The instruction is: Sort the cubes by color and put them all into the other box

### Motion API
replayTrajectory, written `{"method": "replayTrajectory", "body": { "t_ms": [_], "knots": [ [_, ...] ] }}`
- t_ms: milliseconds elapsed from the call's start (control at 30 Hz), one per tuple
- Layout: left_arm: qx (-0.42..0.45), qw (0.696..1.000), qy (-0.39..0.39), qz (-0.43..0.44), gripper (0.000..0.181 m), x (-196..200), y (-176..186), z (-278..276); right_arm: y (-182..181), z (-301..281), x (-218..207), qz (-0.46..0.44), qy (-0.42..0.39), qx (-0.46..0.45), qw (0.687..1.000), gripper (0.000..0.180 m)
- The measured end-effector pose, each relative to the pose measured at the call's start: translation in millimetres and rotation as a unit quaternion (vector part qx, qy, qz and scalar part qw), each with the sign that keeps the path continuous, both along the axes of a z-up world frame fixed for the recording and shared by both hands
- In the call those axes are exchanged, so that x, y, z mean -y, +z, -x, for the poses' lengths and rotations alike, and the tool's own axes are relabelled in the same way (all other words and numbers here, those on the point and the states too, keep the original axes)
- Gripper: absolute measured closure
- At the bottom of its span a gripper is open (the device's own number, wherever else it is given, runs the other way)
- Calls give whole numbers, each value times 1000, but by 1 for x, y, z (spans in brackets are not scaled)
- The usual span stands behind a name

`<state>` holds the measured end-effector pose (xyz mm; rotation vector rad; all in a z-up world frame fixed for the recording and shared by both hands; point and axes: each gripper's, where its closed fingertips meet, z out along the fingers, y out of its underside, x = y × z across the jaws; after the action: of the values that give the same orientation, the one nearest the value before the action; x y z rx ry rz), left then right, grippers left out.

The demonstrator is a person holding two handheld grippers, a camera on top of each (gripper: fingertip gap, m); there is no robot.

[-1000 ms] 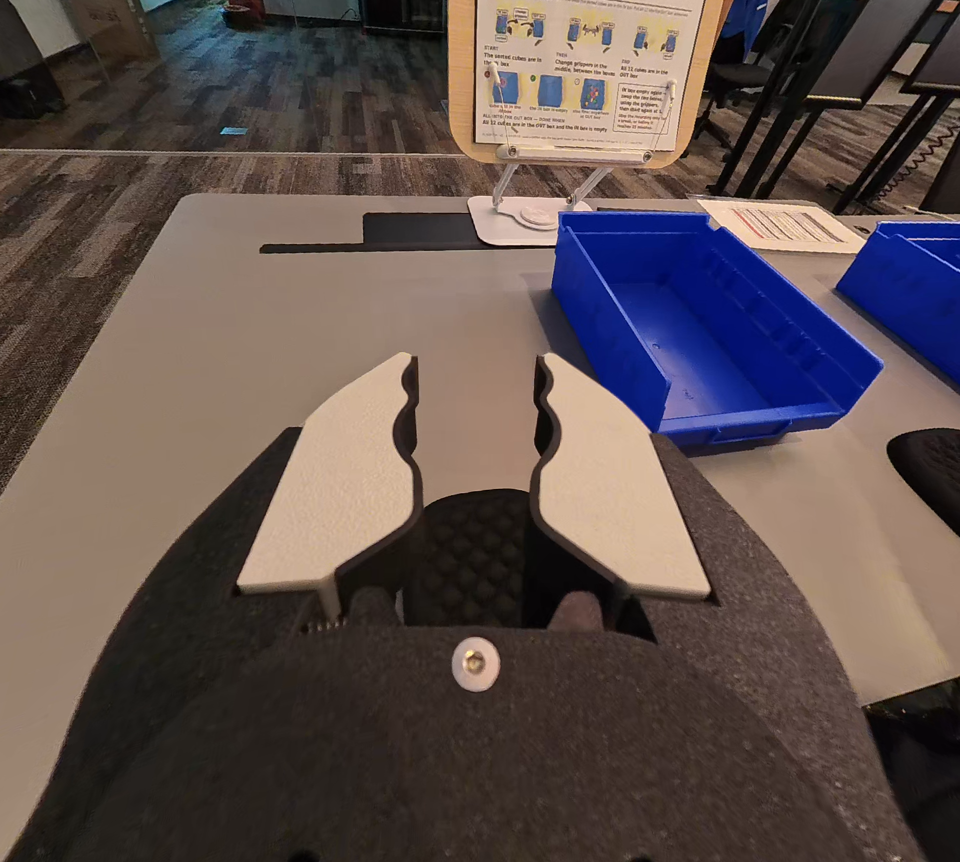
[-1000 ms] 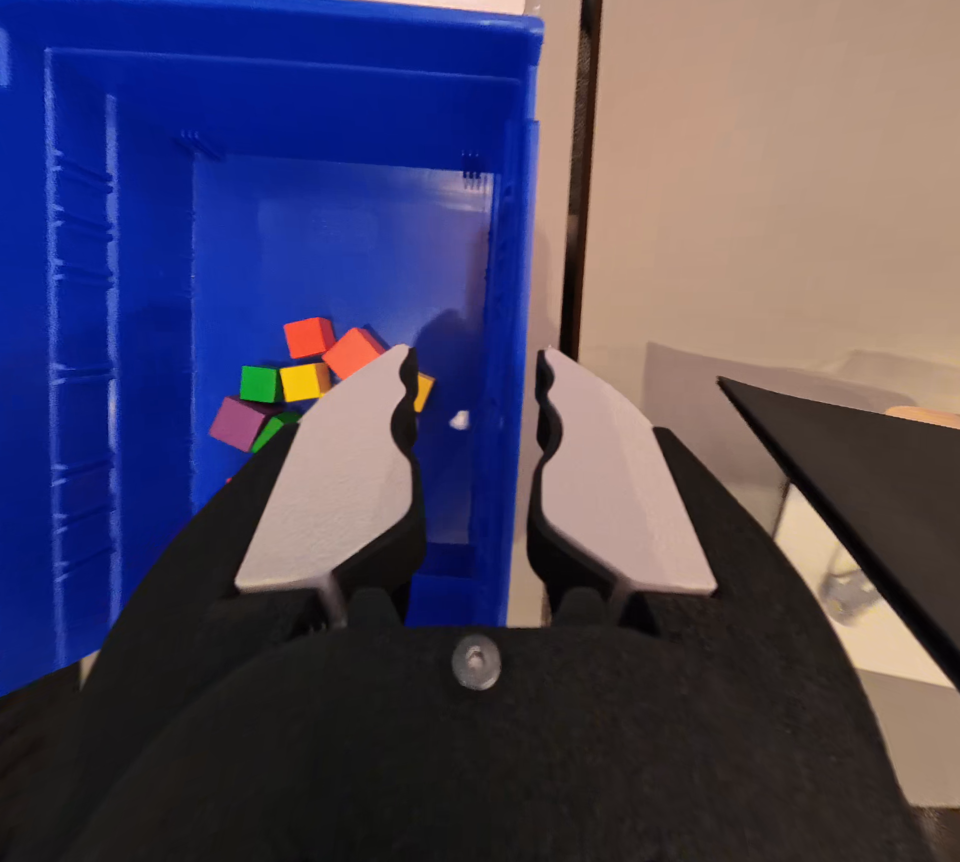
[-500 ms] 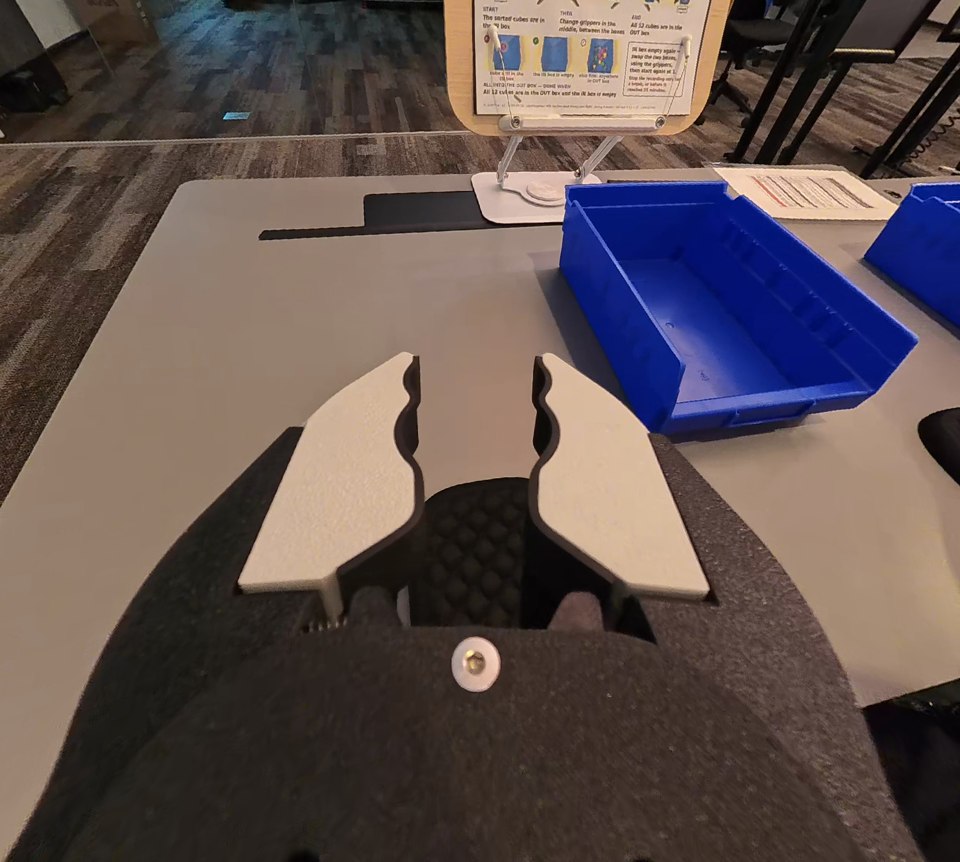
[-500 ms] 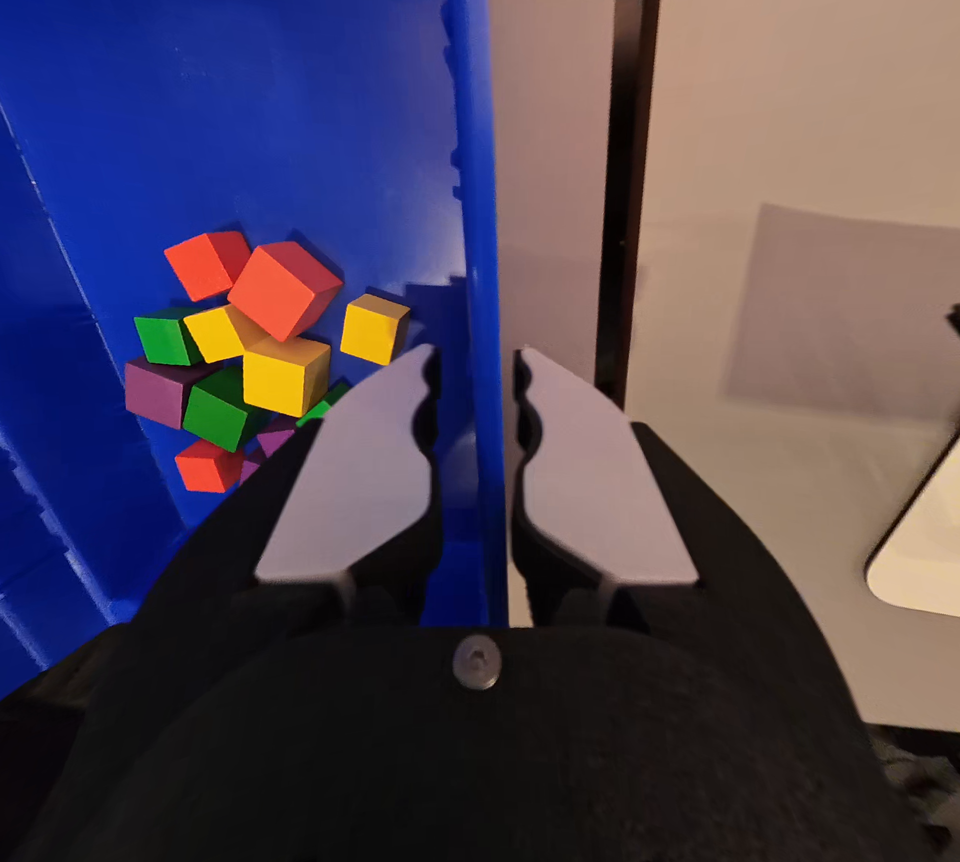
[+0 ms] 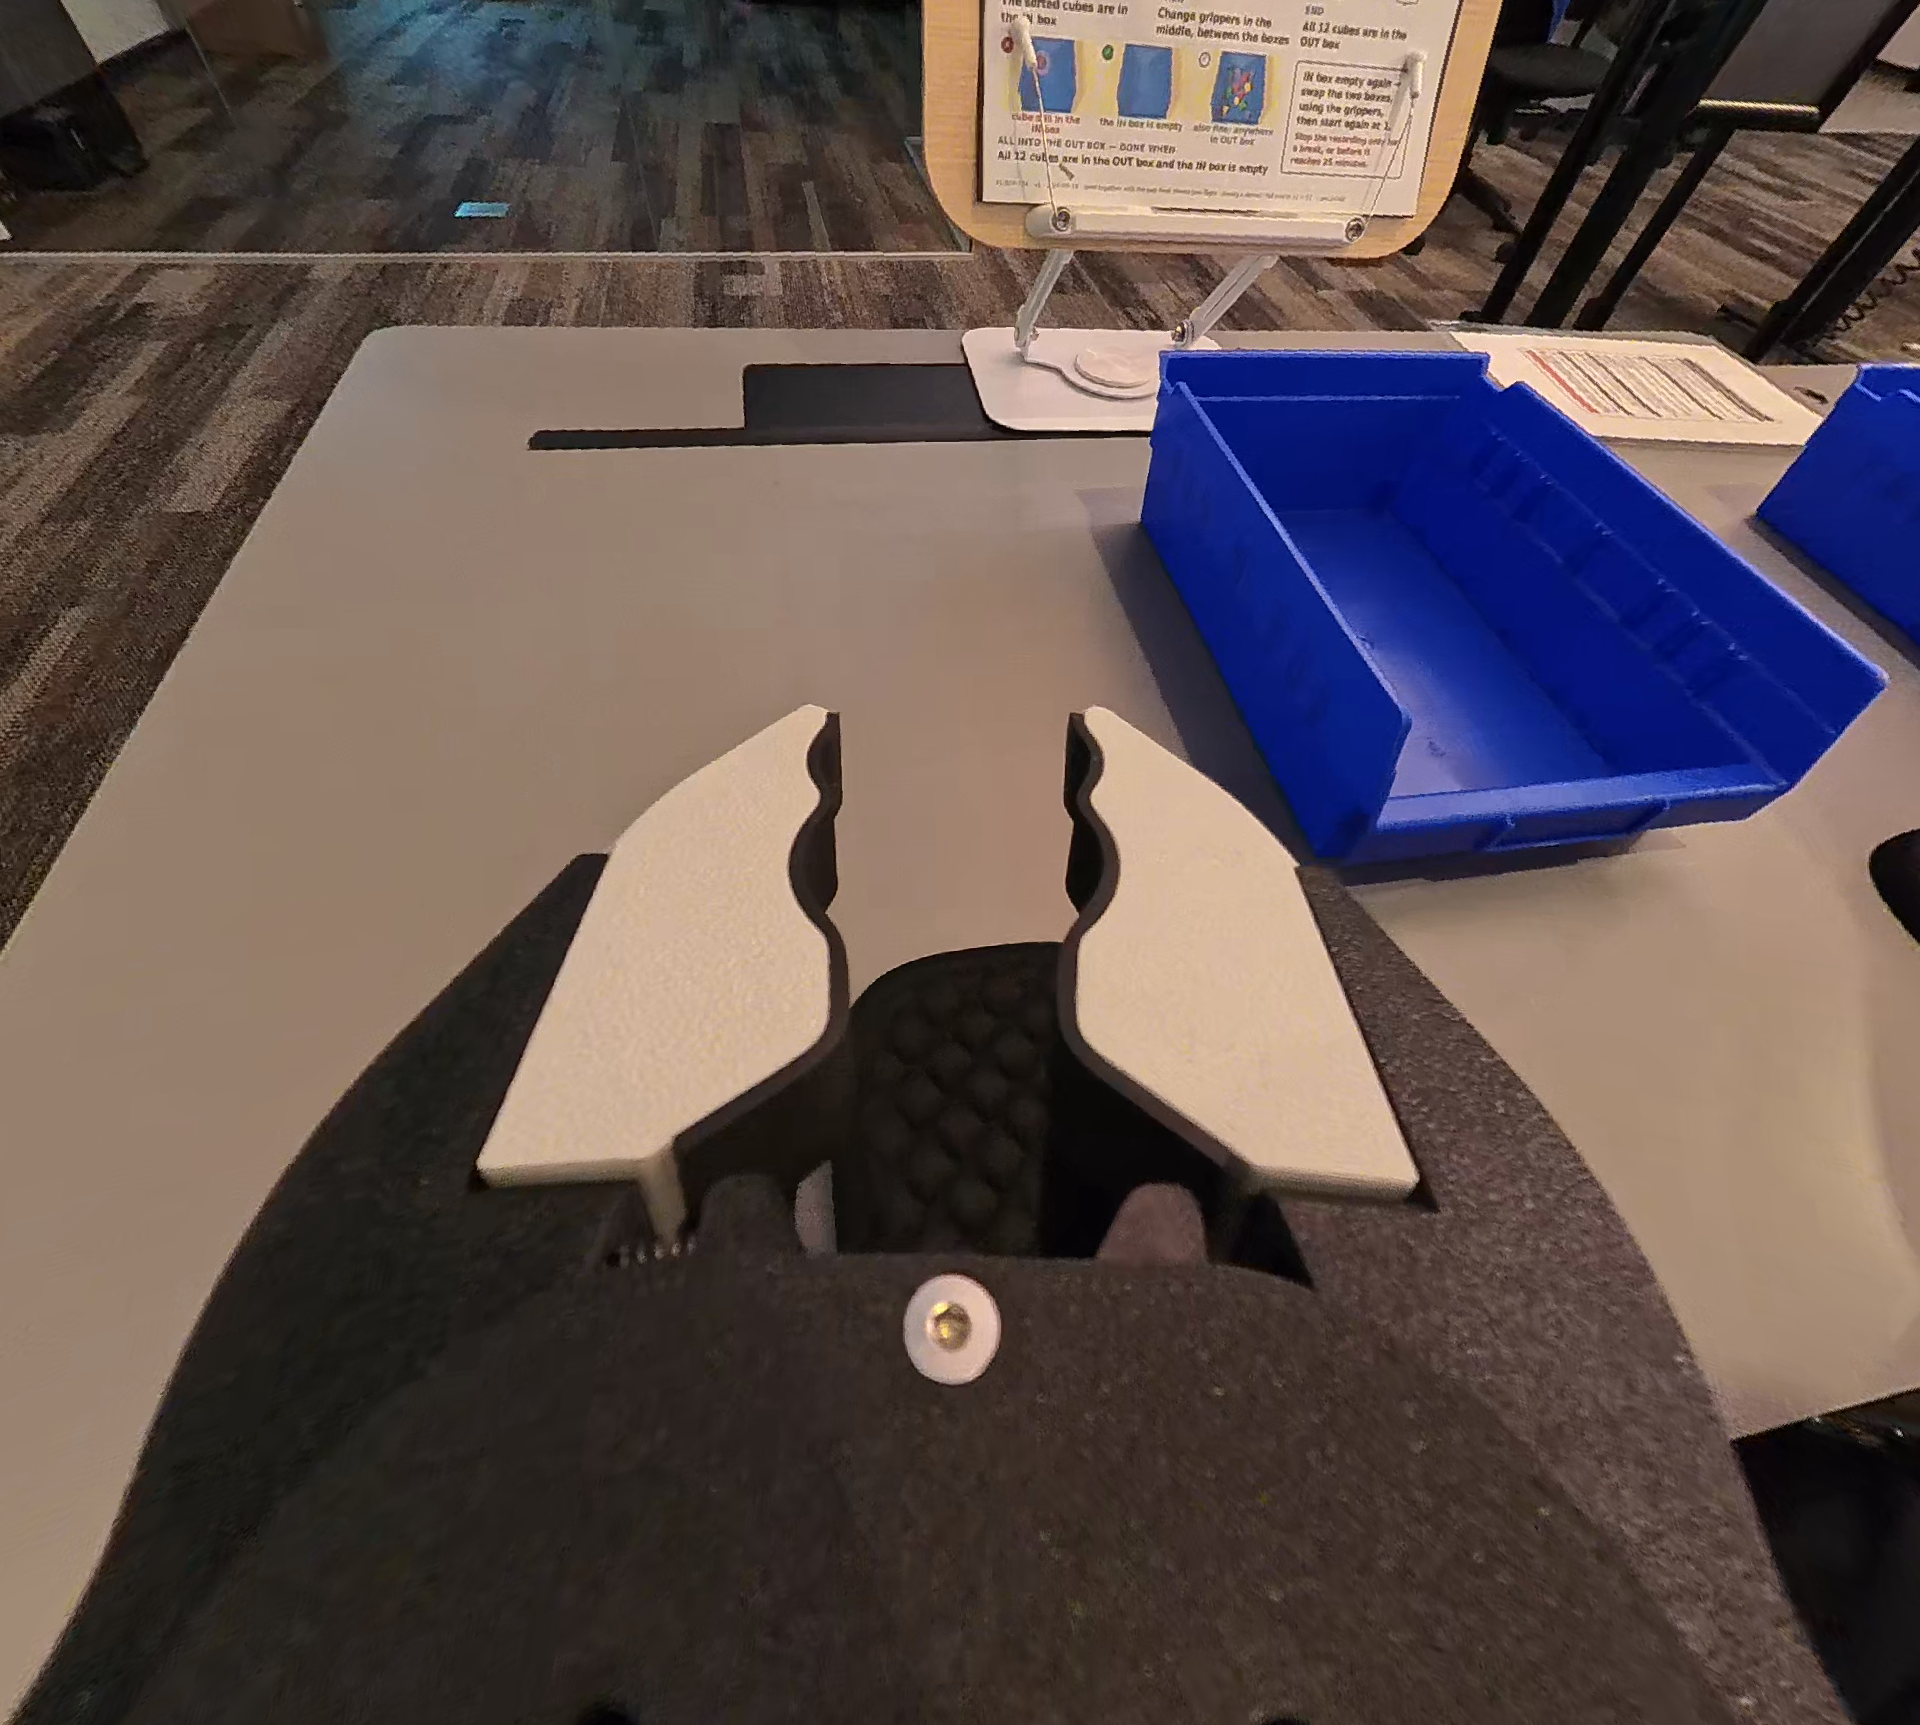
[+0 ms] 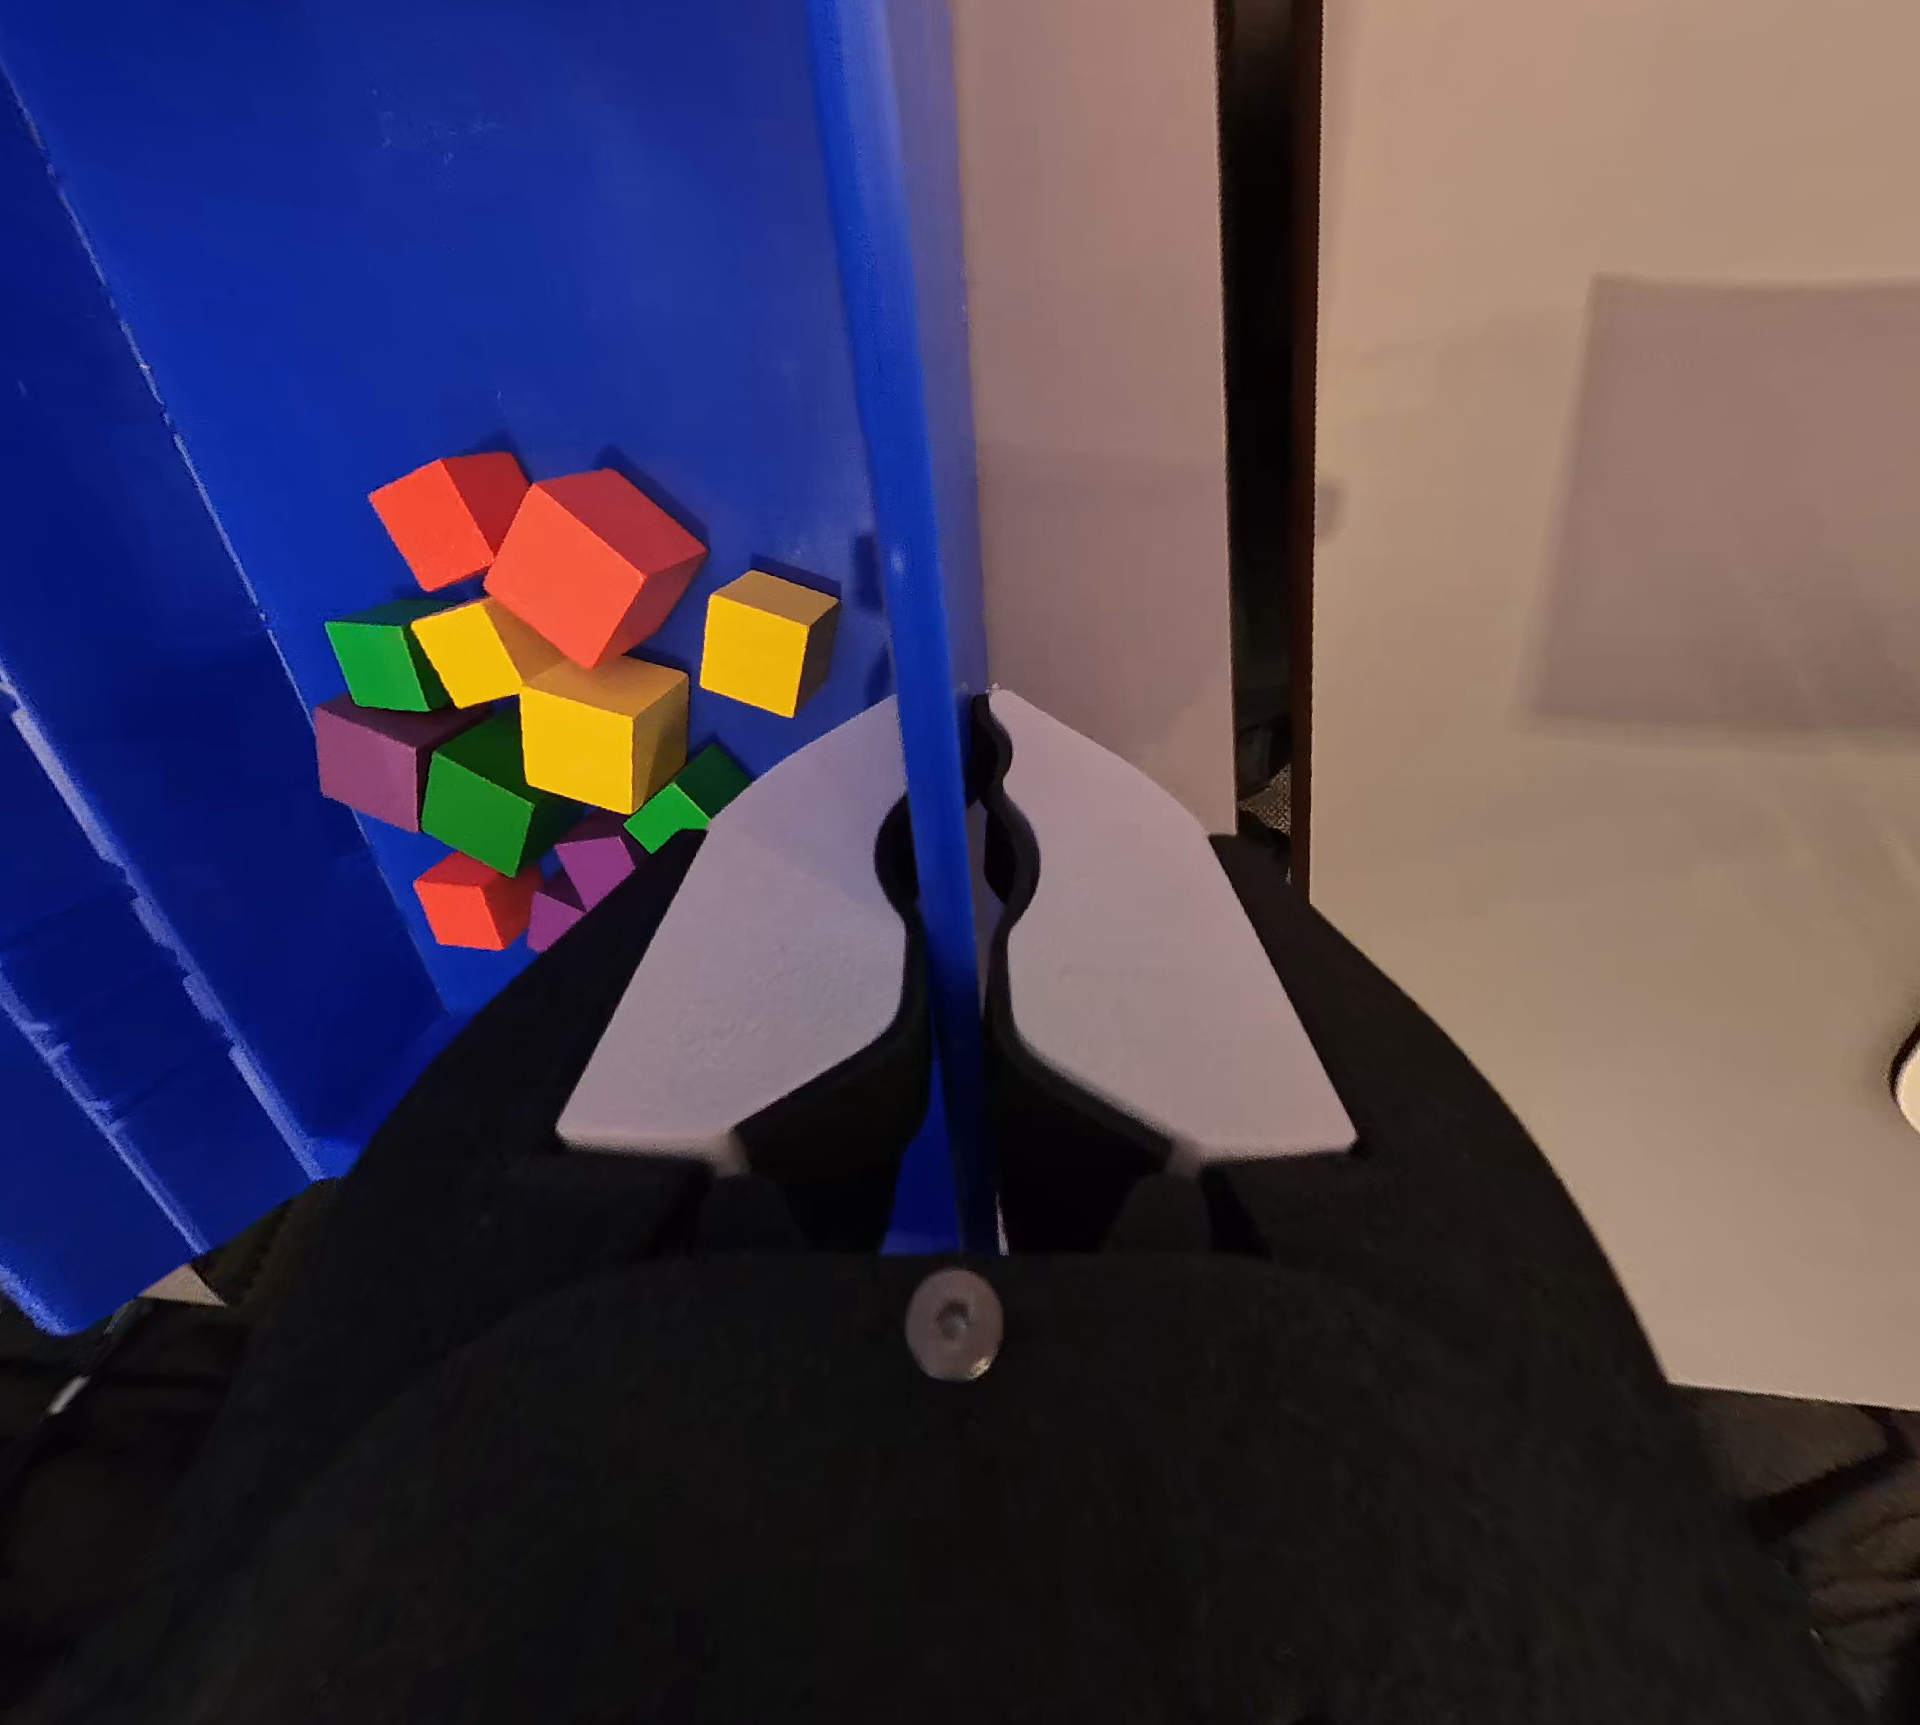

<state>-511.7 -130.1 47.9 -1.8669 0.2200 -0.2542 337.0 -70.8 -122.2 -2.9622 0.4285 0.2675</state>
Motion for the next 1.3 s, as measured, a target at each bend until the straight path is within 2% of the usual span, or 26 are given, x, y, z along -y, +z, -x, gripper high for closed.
{"method": "replayTrajectory", "body": {
  "t_ms": [267, 467, 633, 767, 867, 1033, 1167, 1300],
  "knots": [
    [14, 1000, 17, -11, 140, 12, 4, 17, 31, 17, 1, -14, -2, -41, 999, 174],
    [19, 999, 22, -30, 140, 23, 8, 23, 96, 64, -26, -24, 64, 0, 998, 174],
    [33, 998, 30, -34, 140, 32, 4, 33, 167, 168, -72, -45, 165, 14, 985, 174],
    [46, 997, 44, -38, 140, 42, 2, 48, 211, 292, -111, -70, 254, -14, 965, 174],
    [60, 996, 61, -37, 141, 50, 1, 64, 230, 401, -137, -94, 324, -37, 940, 175],
    [74, 995, 63, -4, 141, 61, -15, 76, 223, 575, -157, -94, 423, -74, 898, 174],
    [63, 994, 84, 15, 140, 64, -23, 93, 189, 685, -161, -68, 479, -96, 870, 174],
    [67, 991, 115, 7, 140, 49, -21, 99, 142, 762, -164, -49, 510, -93, 854, 174]
  ]
}}
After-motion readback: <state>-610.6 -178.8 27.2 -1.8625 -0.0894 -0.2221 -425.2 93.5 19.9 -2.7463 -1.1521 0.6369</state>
